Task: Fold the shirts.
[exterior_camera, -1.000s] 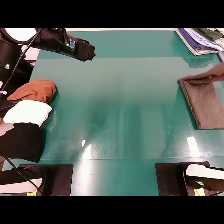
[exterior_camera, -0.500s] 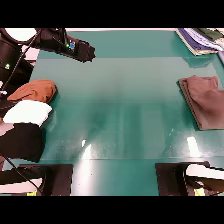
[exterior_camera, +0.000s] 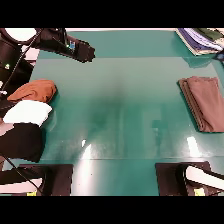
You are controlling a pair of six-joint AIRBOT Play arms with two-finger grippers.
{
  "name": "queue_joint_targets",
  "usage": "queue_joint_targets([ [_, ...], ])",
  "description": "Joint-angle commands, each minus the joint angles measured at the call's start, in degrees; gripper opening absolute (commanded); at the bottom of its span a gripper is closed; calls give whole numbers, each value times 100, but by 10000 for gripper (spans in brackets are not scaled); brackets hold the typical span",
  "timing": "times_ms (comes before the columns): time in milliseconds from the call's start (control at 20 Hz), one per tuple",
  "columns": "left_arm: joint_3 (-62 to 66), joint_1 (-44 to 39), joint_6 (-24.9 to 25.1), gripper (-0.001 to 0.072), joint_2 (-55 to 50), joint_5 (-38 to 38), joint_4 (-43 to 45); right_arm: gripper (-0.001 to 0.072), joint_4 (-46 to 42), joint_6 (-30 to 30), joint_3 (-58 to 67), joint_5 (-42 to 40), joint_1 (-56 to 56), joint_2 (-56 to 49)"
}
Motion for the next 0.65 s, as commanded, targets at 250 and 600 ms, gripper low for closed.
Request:
queue_joint_targets([
  [250, 0, -2, 9, 28, 0, 579, -4, 21, 114, -407, 0, -424, 2505, 219],
  [600, 0, -2, 9, 28, 0, 1255, -4, 21, 125, -402, 0, -343, 2778, 219],
])
